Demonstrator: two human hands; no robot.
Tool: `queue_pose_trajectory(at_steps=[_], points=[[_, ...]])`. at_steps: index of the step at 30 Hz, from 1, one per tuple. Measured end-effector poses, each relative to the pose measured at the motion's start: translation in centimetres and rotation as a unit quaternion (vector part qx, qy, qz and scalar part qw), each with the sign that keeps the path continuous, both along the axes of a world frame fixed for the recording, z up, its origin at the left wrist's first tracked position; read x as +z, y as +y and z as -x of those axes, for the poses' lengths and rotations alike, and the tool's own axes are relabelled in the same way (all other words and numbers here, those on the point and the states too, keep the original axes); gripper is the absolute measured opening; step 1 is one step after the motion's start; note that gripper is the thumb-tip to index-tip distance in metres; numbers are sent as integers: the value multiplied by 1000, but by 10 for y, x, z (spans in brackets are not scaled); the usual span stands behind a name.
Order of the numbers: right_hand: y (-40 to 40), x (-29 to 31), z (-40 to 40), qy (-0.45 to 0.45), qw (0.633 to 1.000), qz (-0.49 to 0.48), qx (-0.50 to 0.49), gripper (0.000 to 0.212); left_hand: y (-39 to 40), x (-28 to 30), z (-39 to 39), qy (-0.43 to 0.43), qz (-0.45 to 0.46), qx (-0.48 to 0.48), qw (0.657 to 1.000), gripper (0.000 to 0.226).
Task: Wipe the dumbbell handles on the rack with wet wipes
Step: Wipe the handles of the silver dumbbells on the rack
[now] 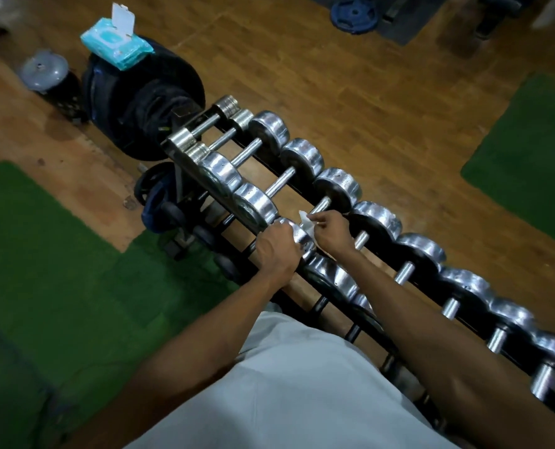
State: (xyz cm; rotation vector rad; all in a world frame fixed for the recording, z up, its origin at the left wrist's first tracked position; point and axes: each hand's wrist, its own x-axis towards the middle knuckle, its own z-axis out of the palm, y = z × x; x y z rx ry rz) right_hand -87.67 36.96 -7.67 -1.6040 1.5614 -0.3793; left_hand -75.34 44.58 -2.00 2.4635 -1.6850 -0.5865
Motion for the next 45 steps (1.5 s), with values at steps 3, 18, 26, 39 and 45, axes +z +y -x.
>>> queue_pose_trajectory(at_steps=[3, 18, 26, 39, 45], points=[[-9, -11, 0, 48, 996, -30, 73, 28, -1, 0, 1, -11, -14, 5, 1000, 30], [-59, -17, -21, 202, 959, 33, 196, 10, -12, 0, -5, -33, -32, -37, 998, 32], [-67, -16, -44, 189, 947, 7, 261, 16, -14, -2, -5, -41, -42, -34, 998, 31], [-29, -26, 6, -6, 970, 110, 218, 20, -11, 0, -2, -36, -25, -16, 999, 35], [-6, -19, 10, 8, 999, 6, 42, 25, -10, -1, -1, -36, -40, -32, 998, 34]])
